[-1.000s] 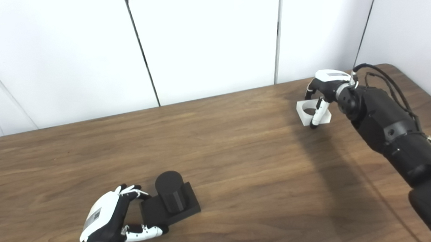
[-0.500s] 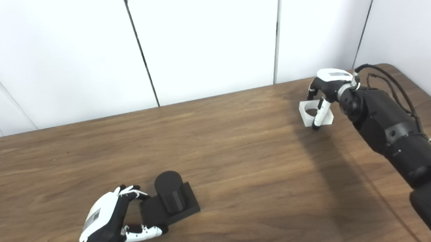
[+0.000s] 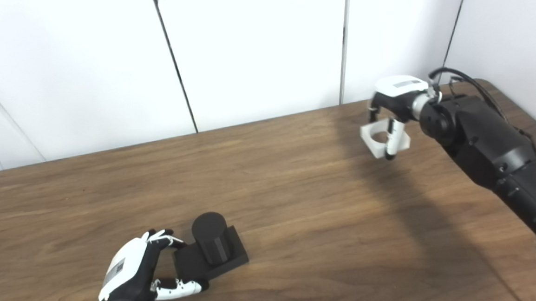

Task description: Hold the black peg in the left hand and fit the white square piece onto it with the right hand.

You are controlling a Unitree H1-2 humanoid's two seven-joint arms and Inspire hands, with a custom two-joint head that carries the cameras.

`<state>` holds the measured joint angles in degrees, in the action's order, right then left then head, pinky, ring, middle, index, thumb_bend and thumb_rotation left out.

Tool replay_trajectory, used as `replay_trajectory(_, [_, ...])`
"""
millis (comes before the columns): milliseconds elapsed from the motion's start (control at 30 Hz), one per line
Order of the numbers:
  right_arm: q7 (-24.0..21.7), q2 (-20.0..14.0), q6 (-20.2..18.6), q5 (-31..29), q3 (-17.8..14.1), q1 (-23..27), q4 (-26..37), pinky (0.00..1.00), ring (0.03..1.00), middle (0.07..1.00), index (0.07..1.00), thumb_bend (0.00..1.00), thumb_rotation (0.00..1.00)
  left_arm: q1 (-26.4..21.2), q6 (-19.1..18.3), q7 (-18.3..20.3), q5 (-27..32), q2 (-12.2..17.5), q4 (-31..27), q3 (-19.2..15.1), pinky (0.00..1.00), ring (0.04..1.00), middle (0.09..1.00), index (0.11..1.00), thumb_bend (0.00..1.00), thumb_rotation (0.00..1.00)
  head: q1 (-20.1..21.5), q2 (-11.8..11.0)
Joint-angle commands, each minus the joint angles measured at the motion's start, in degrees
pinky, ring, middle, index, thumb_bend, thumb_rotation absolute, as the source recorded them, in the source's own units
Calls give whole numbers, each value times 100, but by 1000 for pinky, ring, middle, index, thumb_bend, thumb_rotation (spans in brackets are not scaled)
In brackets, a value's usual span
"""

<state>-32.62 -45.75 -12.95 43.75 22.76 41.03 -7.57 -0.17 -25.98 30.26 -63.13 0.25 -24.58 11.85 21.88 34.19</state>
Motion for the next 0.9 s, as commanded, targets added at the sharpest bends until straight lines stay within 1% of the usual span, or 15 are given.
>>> replay_trajectory(0, [-429,-181,-100,69,-96,259,708,1000,928,801,485,525,137,30,-81,208,-125,92,190,39,1000,1000,912,488,511,68,-44,83])
replay_trajectory(100, [-973,-105,-115,18,-127,252,1598,985,920,798,485,524,135,10,-70,155,-108,147,222,65,1000,1000,912,487,511,68,-85,88])
replay_trajectory(133, [-1065,-68,-104,25,-145,245,1745,978,914,794,484,524,134,5,-67,139,-103,162,233,72,1000,1000,913,487,510,68,-87,87])
replay_trajectory(200, [-1328,117,-133,50,-110,250,2277,974,911,790,484,524,134,-11,-40,87,-213,219,273,164,1000,1000,910,487,510,69,-108,92])
replay_trajectory(267, [-1519,278,-132,23,-96,260,2604,977,909,784,484,524,133,-24,-43,75,-282,254,286,224,1000,1000,906,487,510,70,-121,97])
replay_trajectory(367, [-1729,569,-52,5,-39,306,2918,982,906,783,484,524,134,-35,-74,103,-290,241,266,243,1000,1000,907,486,510,69,-160,127])
replay_trajectory(433, [-1828,829,-16,16,25,347,3103,962,898,774,483,524,136,-27,-83,130,-286,192,237,221,1000,1000,909,487,510,67,-129,112])
replay_trajectory(500, [-2004,1055,-83,15,66,406,3237,973,910,780,483,525,137,-21,-85,169,-313,159,199,215,1000,1000,911,487,510,67,-69,92])
replay_trajectory(600, [-2182,1394,-109,21,117,483,3319,978,916,786,484,525,136,-9,-79,163,-381,149,192,250,1000,1000,910,488,509,67,-148,141])
replay_trajectory(667, [-2205,1598,-77,-40,125,510,3279,980,917,783,483,524,136,10,-81,144,-415,102,197,251,1000,1000,910,488,509,67,-208,172])
replay_trajectory(733, [-2206,1743,-13,-92,123,536,3260,983,919,780,483,524,136,31,-84,137,-470,41,191,250,1000,1000,910,487,509,67,-251,207])
replay_trajectory(800, [-2197,1841,81,-203,109,585,3264,972,921,778,483,524,136,36,-85,177,-557,-29,161,262,1000,1000,912,487,510,67,-439,324])
replay_trajectory(833, [-2198,1889,103,-243,109,608,3257,969,923,778,483,524,135,38,-84,189,-569,-56,140,263,1000,1000,911,488,509,67,-478,346])
replay_trajectory(867, [-2213,1923,109,-263,113,632,3251,969,926,780,483,524,134,39,-83,198,-580,-90,118,260,1000,1000,909,488,509,67,-616,433])
